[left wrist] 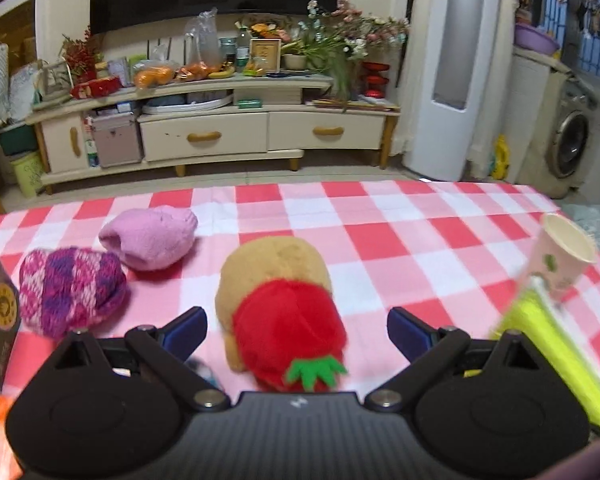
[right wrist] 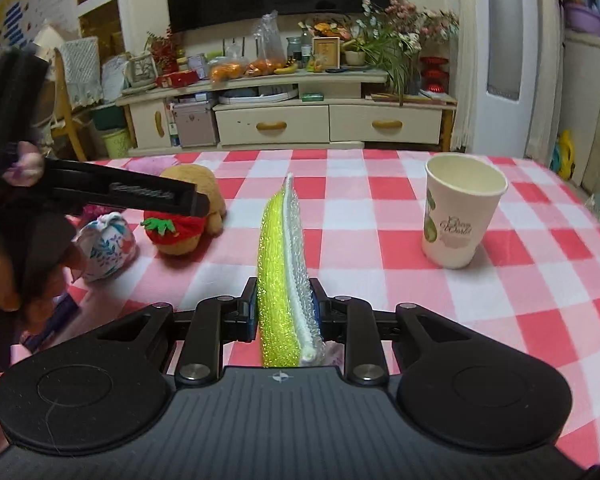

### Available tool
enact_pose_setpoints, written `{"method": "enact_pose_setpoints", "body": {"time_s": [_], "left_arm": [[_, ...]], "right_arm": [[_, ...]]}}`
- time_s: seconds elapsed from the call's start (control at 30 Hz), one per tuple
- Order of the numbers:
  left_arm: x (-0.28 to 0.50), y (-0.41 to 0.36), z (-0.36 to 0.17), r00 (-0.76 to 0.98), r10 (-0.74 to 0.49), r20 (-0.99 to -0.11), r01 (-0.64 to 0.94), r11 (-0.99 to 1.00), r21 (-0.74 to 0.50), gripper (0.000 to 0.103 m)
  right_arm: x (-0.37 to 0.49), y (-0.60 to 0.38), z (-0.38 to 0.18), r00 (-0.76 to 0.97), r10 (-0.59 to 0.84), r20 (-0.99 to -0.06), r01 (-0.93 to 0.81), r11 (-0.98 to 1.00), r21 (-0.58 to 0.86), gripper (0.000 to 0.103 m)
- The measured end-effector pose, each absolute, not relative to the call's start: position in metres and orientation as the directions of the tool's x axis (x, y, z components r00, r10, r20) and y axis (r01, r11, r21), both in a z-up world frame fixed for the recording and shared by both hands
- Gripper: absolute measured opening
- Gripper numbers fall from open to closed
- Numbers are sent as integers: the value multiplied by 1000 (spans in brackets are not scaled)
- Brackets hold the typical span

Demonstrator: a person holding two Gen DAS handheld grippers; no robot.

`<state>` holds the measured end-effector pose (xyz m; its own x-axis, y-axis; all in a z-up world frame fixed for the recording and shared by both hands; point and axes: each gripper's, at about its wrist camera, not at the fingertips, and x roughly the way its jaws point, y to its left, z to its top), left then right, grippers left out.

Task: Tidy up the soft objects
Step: 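Grasp the brown bear with red hat with left gripper while right holds sponge, then carry bear and green sponge into the box and open both grippers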

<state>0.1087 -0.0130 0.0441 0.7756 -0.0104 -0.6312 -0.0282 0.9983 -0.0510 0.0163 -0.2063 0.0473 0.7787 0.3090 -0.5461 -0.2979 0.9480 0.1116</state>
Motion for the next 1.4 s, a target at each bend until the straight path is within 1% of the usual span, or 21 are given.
{"method": "enact_pose_setpoints", "body": {"time_s": [0.1,0.2,0.27,0.3,0.43,0.53,0.67,0.83,1.2,1.33,1.4], "left_arm": [[123,-11,39,769,32,-639,-59,998,-21,96],[132,-5,32,752,49,-658,-92,995,-31,85],[135,-4,28,740,48,-671,-96,995,-35,82],[135,-4,26,741,38,-671,-91,995,-45,78],[134,-10,27,746,38,-665,-85,996,-39,71],[131,-15,29,748,39,-662,-77,997,-28,67],[127,-16,36,744,5,-669,-68,995,-68,67],[108,-20,51,755,-20,-655,-40,996,-77,67],[33,-23,76,733,-62,-677,13,997,-77,67],[13,-20,77,718,-94,-690,41,995,-93,67],[5,-15,77,720,-120,-684,48,991,-123,67]], "right_arm": [[18,-208,45,780,315,-540,-285,948,141,31],[15,-209,45,787,319,-529,-272,948,166,31],[14,-208,45,788,322,-526,-269,947,177,31],[14,-207,45,791,317,-524,-268,949,169,31],[14,-206,44,800,303,-518,-256,953,162,30],[15,-206,43,808,289,-514,-244,957,156,29],[15,-207,42,810,293,-508,-241,956,167,27],[14,-209,42,814,292,-502,-233,956,179,26],[5,-215,41,820,299,-488,-214,951,224,25],[0,-213,38,818,283,-501,-207,957,203,25],[-4,-213,38,822,273,-500,-205,961,188,25]]}}
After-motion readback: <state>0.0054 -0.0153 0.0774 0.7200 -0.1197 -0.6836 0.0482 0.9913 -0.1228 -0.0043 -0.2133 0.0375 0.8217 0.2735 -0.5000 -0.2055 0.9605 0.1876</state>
